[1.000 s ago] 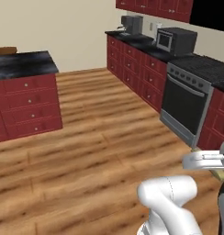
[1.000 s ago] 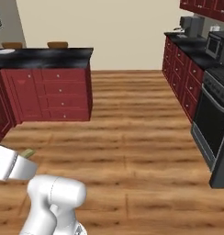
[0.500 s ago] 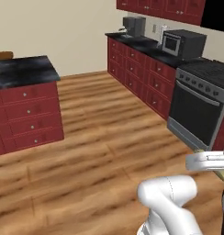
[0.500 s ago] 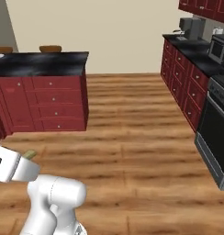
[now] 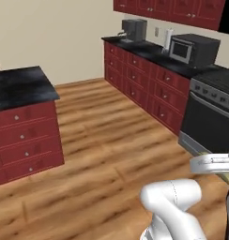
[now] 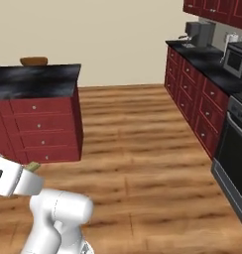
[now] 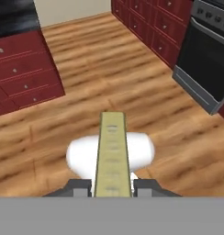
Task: Retrieve the butter from the fridge and place it on a plate on the dining table. Then retrieve the butter knife by the fridge and place it near the plate.
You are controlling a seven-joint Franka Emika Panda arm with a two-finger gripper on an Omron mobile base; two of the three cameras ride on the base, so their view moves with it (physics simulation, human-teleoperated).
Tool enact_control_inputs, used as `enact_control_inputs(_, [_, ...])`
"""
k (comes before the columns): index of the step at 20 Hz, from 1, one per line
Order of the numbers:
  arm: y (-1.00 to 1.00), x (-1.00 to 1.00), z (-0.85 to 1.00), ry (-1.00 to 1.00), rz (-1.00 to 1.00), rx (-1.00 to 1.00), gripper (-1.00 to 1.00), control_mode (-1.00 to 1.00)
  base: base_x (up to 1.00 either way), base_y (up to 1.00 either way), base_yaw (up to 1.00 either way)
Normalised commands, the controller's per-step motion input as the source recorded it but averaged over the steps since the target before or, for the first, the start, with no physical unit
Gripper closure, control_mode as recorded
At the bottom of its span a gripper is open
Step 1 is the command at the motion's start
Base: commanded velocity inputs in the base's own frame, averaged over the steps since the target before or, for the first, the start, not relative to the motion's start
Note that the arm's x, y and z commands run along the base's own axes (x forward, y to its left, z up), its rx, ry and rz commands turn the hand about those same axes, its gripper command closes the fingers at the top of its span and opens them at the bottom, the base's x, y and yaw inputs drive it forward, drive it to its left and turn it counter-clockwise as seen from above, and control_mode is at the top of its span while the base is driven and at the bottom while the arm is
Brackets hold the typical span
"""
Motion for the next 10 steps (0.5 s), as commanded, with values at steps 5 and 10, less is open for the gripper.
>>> enact_control_inputs(5, [0.0,0.0,0.0,0.0,0.0,0.0,1.0,1.0,1.0,0.38,-0.19])
enact_control_inputs(10, [0.0,0.0,0.0,0.0,0.0,0.0,1.0,1.0,1.0,0.11,-0.18])
